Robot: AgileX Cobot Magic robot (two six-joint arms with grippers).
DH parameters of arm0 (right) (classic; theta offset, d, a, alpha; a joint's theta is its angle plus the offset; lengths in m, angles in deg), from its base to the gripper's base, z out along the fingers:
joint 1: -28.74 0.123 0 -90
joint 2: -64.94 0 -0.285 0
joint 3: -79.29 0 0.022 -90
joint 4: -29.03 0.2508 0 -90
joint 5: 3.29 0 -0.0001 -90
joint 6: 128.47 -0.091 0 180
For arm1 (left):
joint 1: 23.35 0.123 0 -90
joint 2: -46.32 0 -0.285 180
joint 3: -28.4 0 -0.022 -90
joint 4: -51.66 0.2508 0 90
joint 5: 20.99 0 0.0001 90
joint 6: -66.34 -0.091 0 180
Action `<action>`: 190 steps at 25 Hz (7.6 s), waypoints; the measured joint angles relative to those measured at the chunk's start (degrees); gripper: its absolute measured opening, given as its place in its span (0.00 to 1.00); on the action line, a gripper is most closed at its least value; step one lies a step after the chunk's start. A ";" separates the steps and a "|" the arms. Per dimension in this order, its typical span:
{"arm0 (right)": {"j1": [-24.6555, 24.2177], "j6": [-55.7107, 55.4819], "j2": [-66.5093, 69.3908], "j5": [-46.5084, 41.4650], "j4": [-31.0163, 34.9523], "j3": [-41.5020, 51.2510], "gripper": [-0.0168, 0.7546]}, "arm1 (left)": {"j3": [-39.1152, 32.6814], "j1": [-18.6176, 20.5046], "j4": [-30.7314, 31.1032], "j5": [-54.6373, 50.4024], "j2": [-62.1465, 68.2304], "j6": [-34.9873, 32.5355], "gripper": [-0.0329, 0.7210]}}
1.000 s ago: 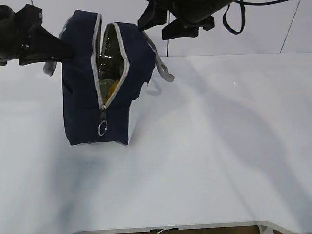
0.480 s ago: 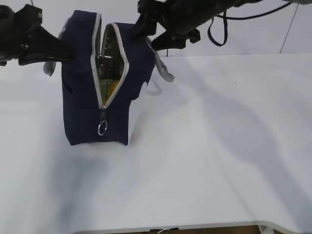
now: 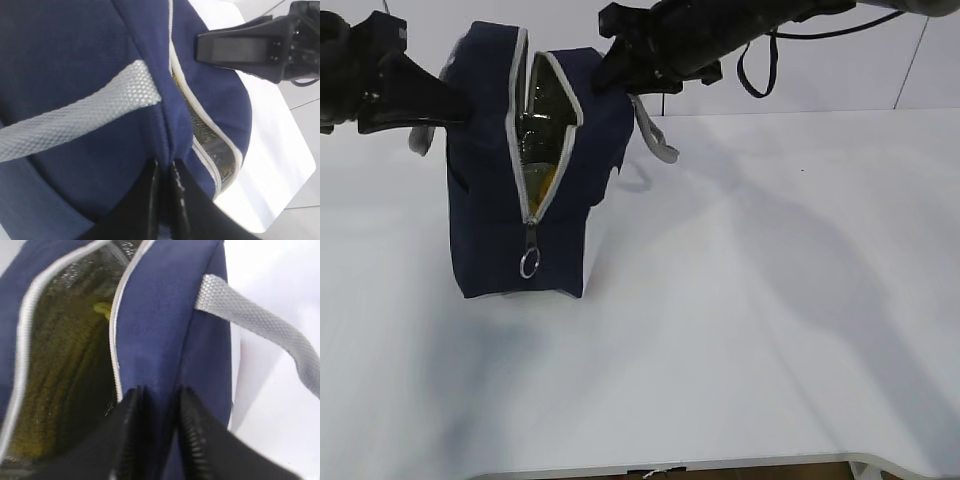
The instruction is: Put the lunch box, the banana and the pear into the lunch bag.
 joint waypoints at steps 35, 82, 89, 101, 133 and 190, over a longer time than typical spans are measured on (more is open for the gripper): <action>0.00 -5.80 -17.95 -0.54 -22.77 12.77 0.05 | 0.00 -15.94 -5.76 6.47 2.94 -10.40 0.03; 0.00 2.12 -36.26 20.75 -14.04 43.90 0.48 | 0.00 -24.50 -5.93 6.29 6.96 -12.84 0.03; 0.00 2.49 -39.91 19.25 -11.20 41.78 0.50 | 0.00 -24.50 -6.56 6.29 6.96 -12.84 0.03; 0.00 23.40 -51.28 -7.01 -11.10 41.64 0.50 | 0.00 -24.50 -11.25 7.03 7.08 -12.84 0.03; 0.00 24.90 -68.41 -5.44 -8.21 65.32 0.50 | 0.00 -24.50 -12.47 7.03 7.32 -12.84 0.03; 0.00 88.55 -48.99 14.18 33.54 84.02 0.50 | 0.00 -24.50 -12.47 6.22 7.32 -12.84 0.03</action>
